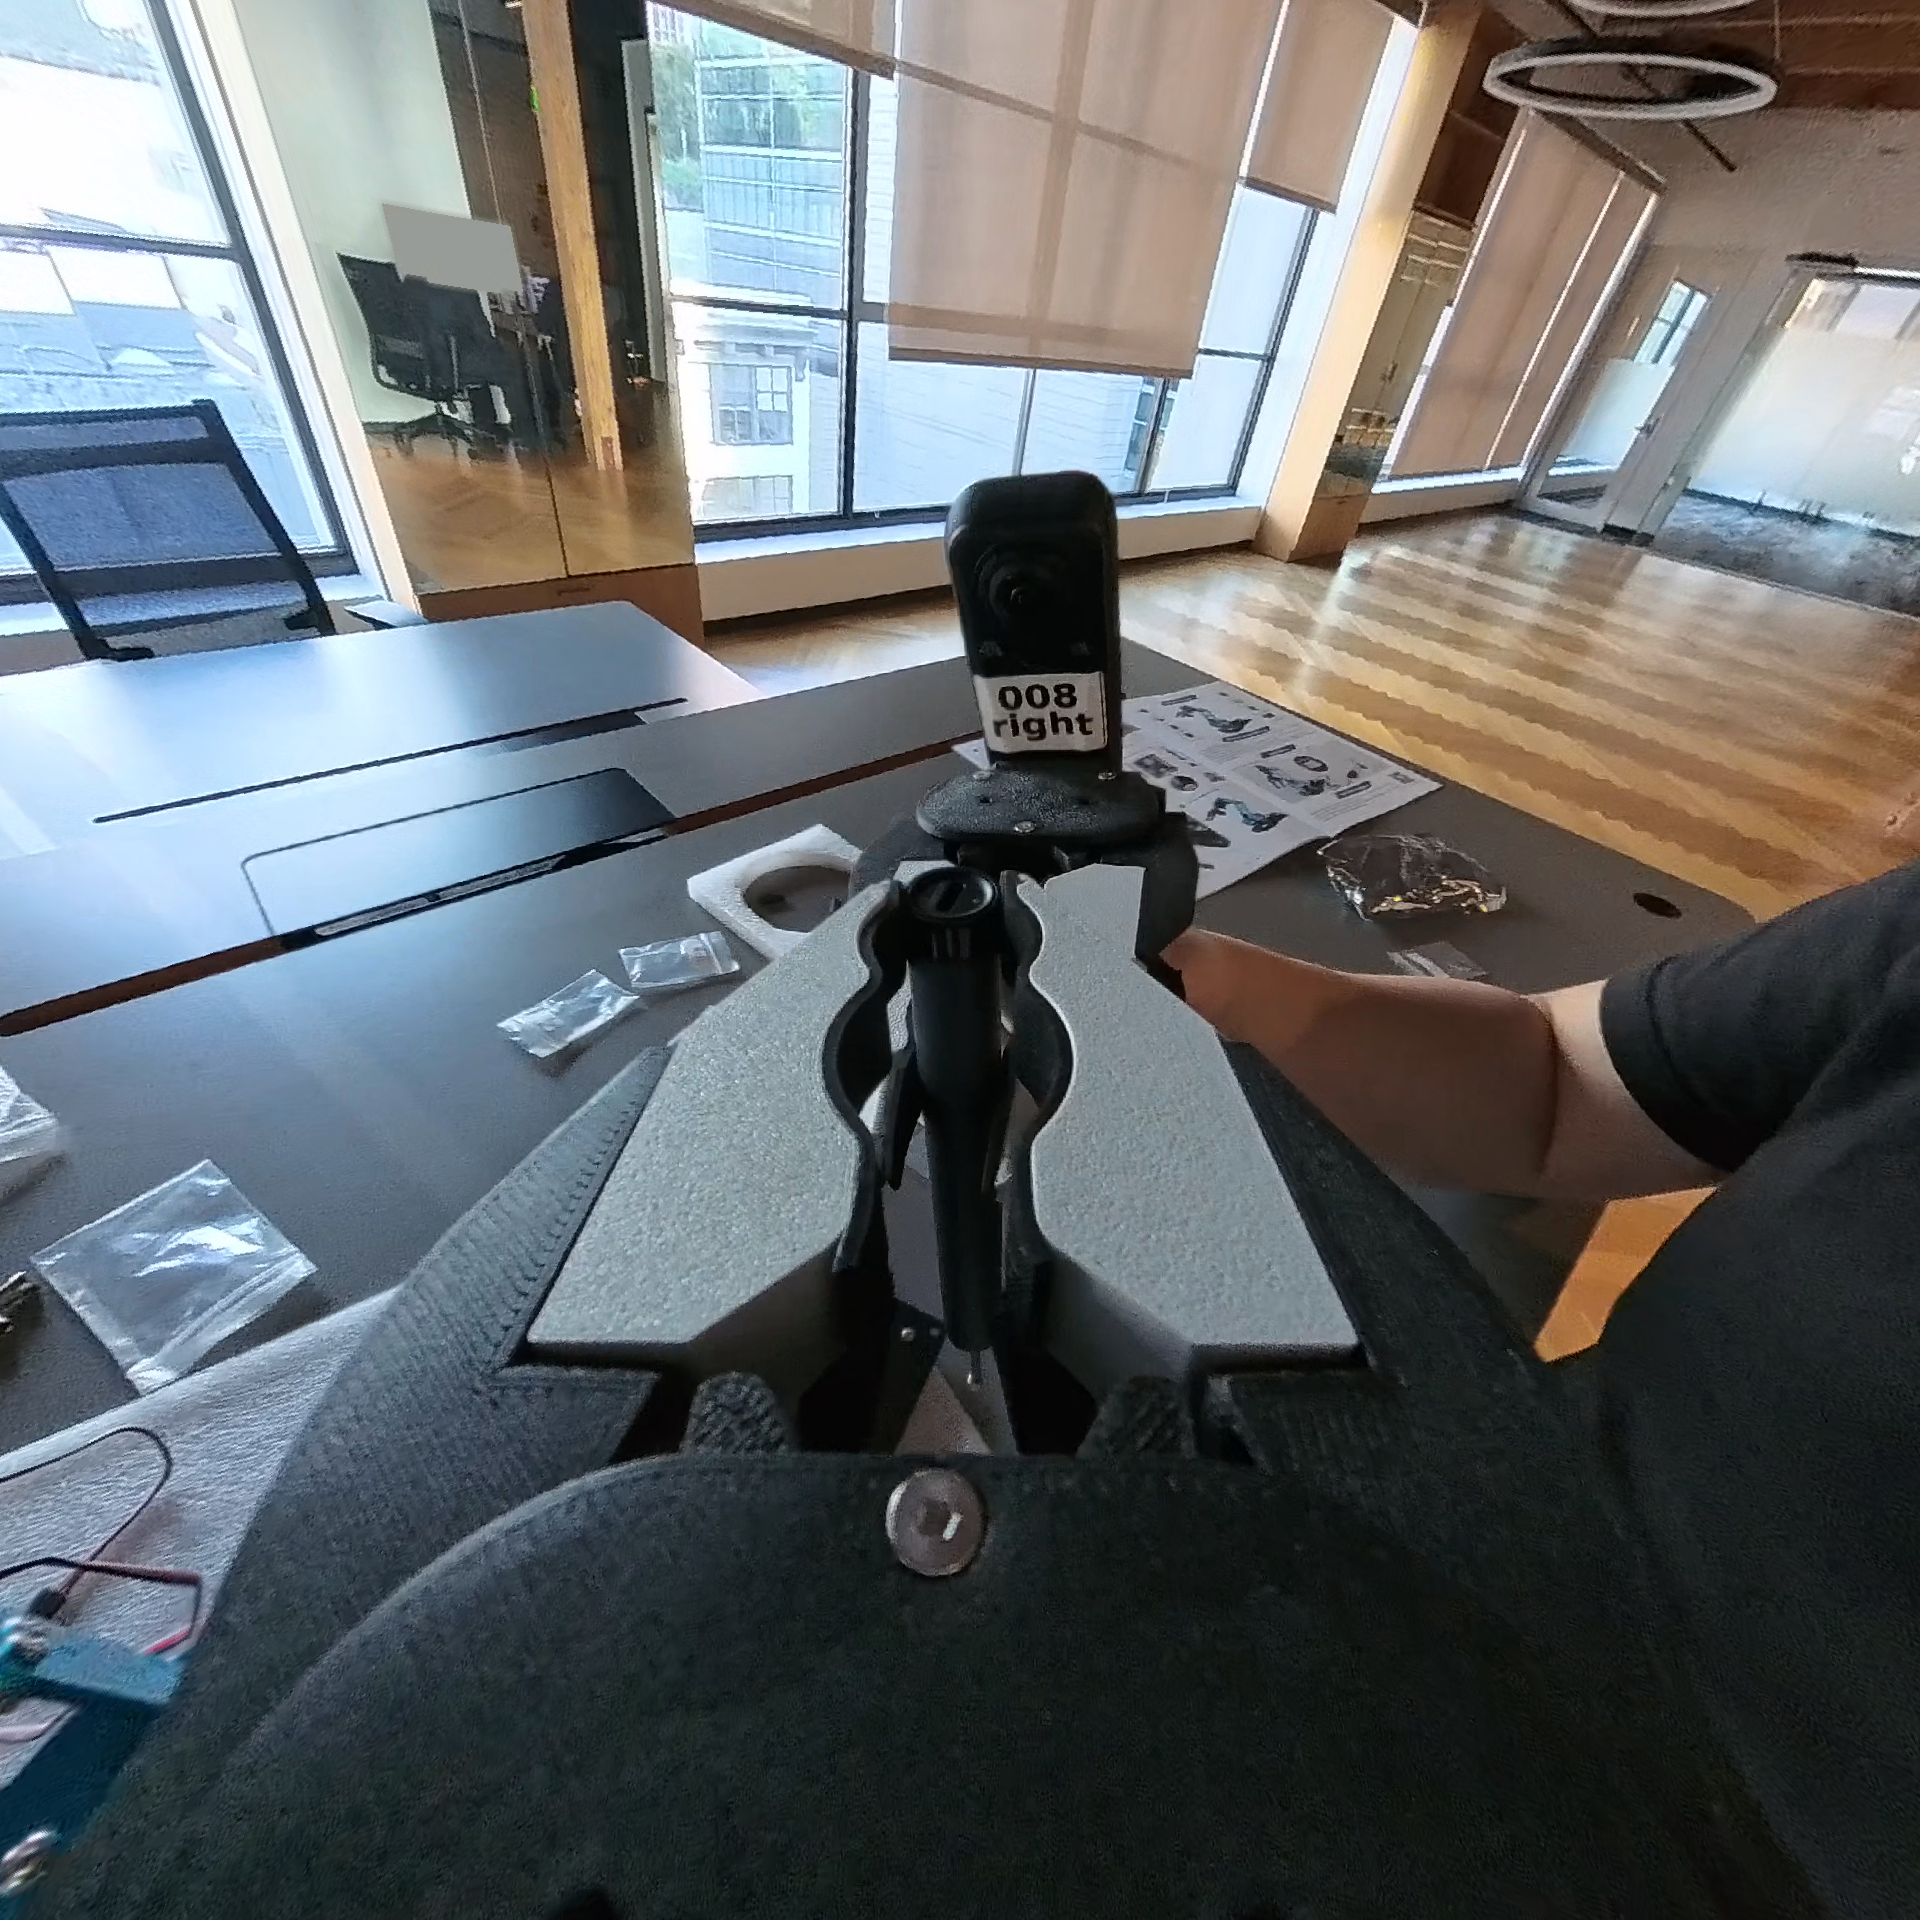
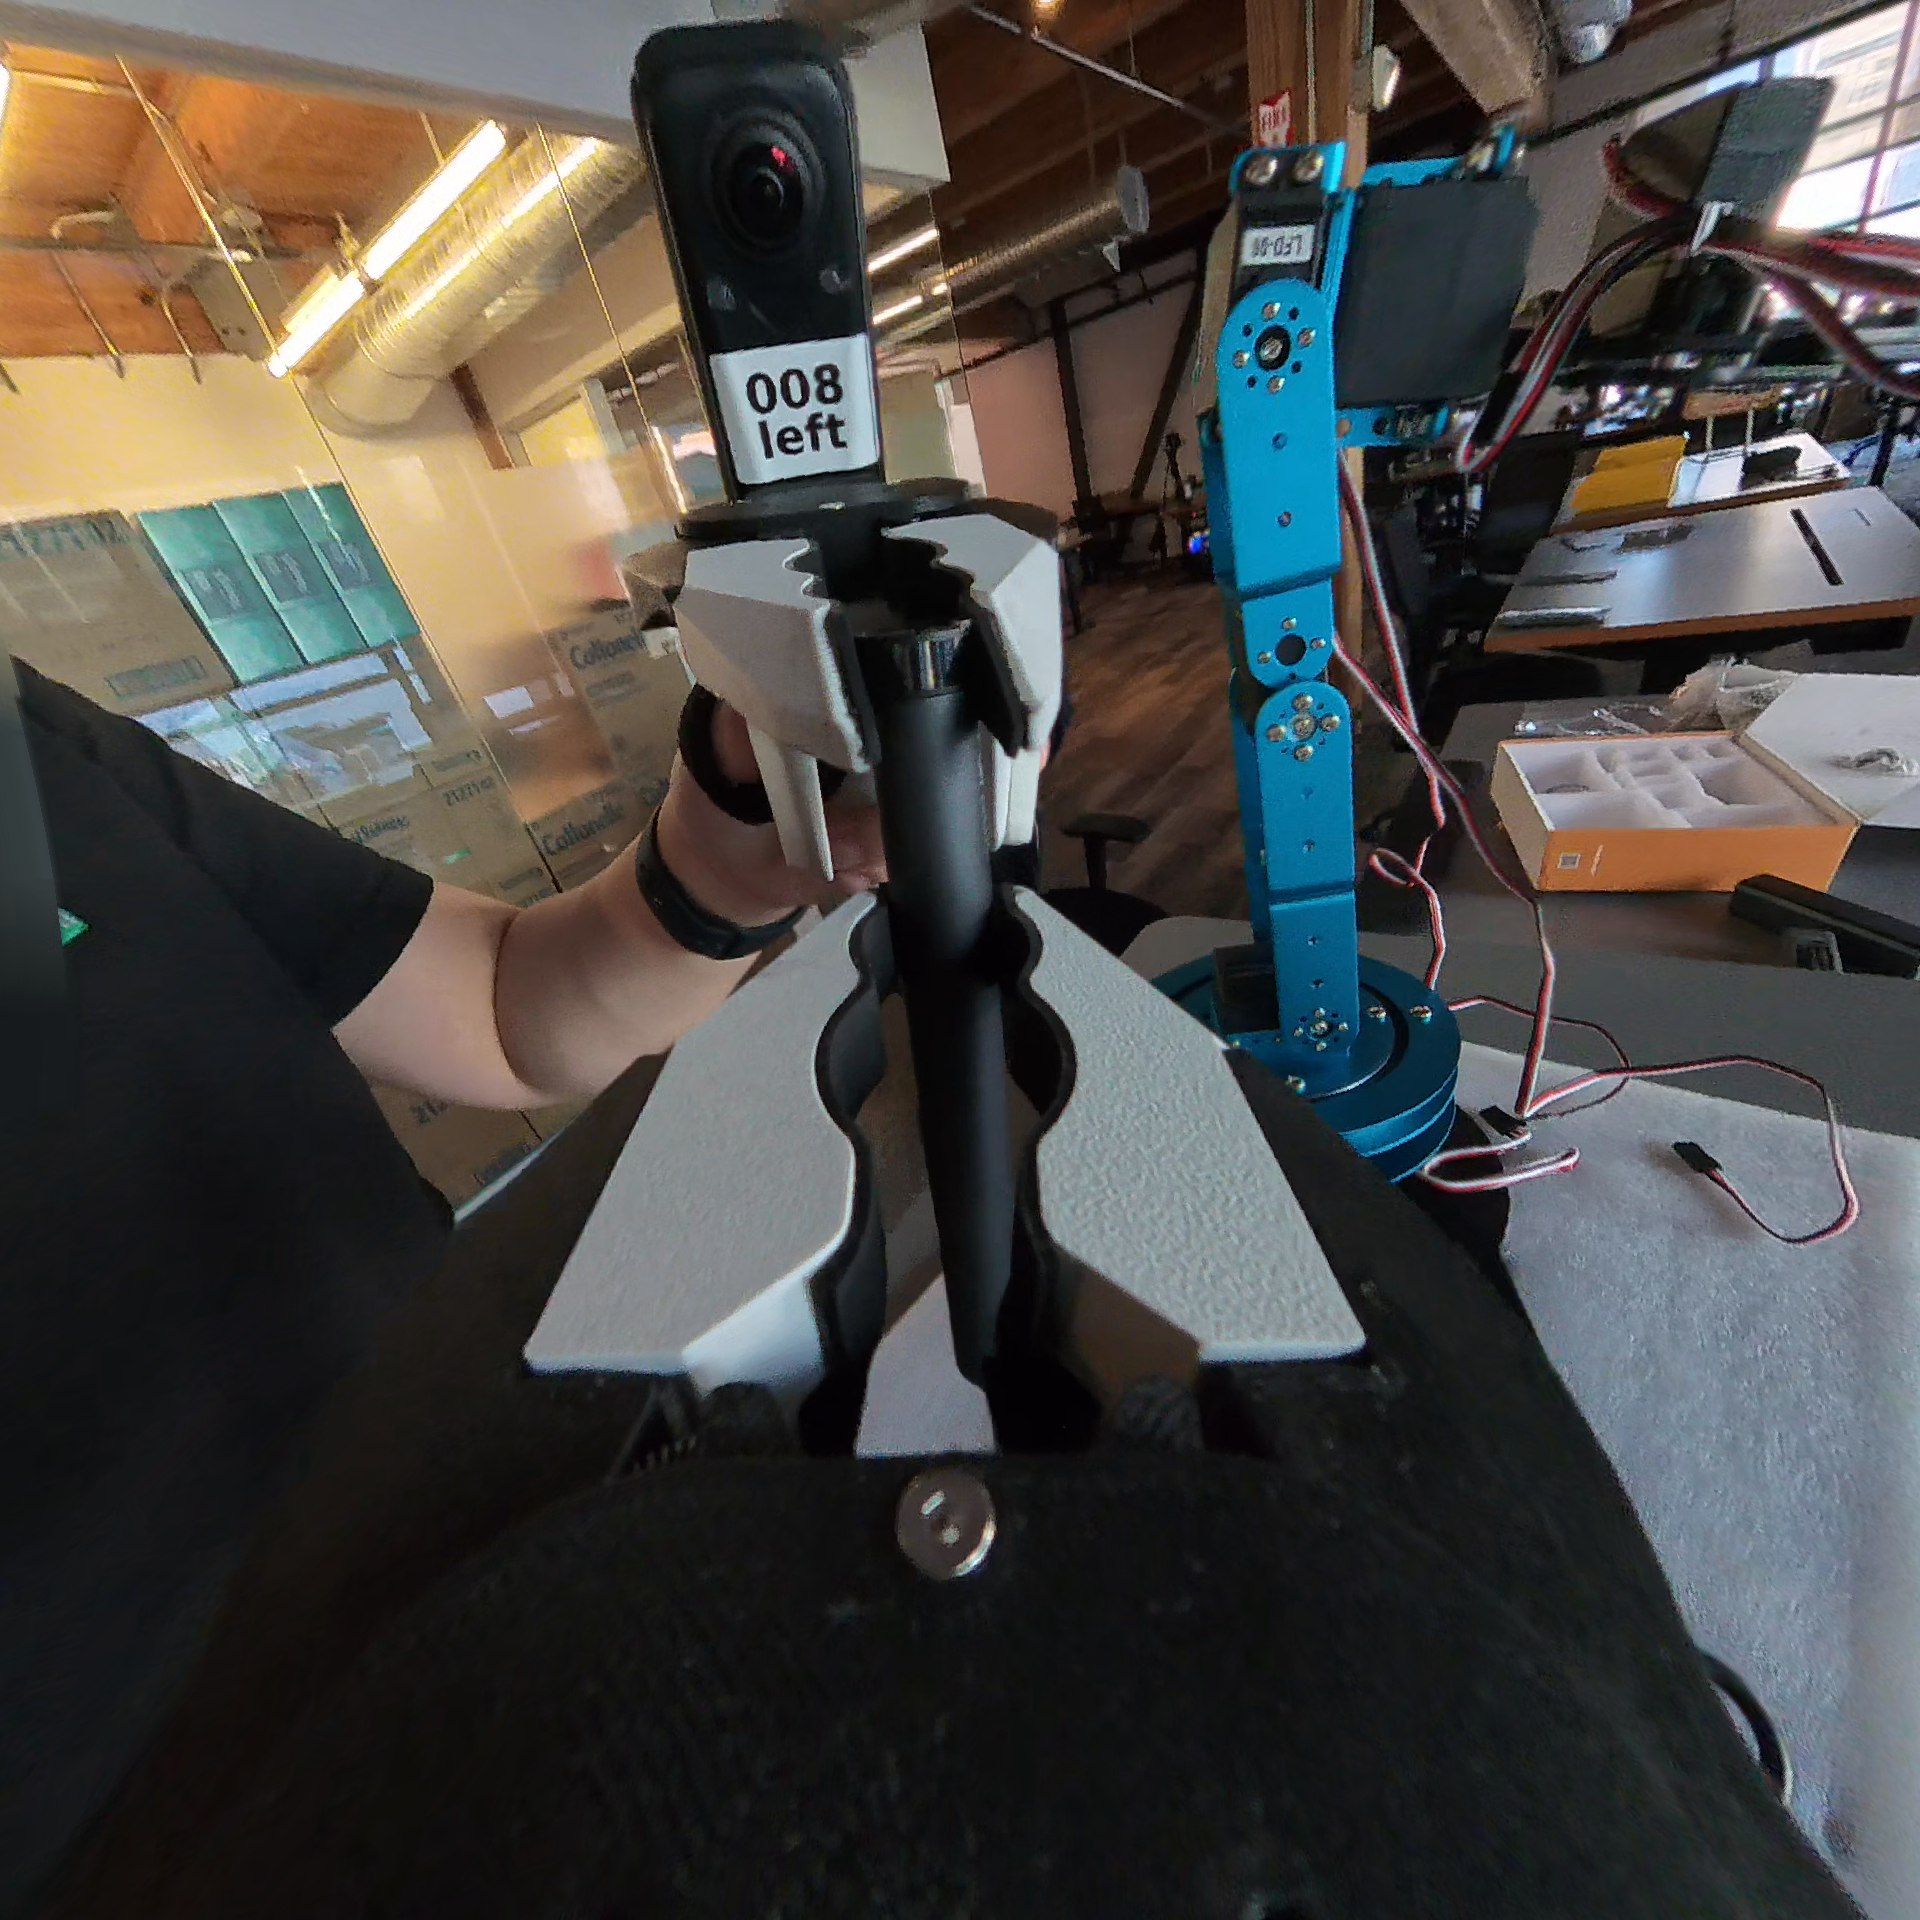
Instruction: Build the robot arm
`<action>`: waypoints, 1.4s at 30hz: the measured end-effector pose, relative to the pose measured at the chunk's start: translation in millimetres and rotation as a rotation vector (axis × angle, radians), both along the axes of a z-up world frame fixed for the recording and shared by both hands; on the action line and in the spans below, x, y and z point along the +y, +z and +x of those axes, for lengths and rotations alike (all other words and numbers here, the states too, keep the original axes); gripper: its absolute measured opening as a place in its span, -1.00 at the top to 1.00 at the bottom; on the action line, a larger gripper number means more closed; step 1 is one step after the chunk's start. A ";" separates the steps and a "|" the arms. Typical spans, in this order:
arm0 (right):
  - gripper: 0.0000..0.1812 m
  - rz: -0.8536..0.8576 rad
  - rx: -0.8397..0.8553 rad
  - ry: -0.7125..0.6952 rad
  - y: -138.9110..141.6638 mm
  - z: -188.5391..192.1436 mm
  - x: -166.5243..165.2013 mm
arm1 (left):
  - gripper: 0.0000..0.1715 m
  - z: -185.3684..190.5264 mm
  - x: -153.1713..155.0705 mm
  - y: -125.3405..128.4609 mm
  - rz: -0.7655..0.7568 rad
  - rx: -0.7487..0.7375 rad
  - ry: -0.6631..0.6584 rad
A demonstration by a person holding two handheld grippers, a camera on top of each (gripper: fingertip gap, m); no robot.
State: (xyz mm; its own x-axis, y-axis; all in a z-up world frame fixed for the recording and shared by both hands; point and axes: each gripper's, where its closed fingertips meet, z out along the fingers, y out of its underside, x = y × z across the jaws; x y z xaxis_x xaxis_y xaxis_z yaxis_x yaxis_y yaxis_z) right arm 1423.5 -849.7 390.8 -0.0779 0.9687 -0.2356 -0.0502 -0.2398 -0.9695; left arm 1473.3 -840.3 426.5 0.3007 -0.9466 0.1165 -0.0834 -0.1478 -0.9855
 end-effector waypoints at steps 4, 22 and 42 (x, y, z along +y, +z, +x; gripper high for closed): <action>0.62 -0.031 -0.004 0.034 -6.3 -3.4 4.7 | 0.82 -5.5 12.1 -1.6 0.020 0.028 0.048; 0.83 0.104 -0.284 -0.037 -88.9 -2.8 20.1 | 0.82 -11.6 24.8 -7.5 0.013 0.009 0.086; 0.82 0.112 -0.312 -0.044 -105.5 -27.2 46.0 | 0.81 -31.8 52.4 -39.3 0.017 0.105 0.240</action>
State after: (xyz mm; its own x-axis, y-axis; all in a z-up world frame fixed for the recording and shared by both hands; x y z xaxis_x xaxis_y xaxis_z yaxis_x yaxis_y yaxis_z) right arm 1396.4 -803.7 285.2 0.0232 0.9908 -0.1334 0.2451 -0.1350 -0.9601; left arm 1441.5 -787.9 387.2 0.5269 -0.8480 0.0574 -0.1501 -0.1593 -0.9757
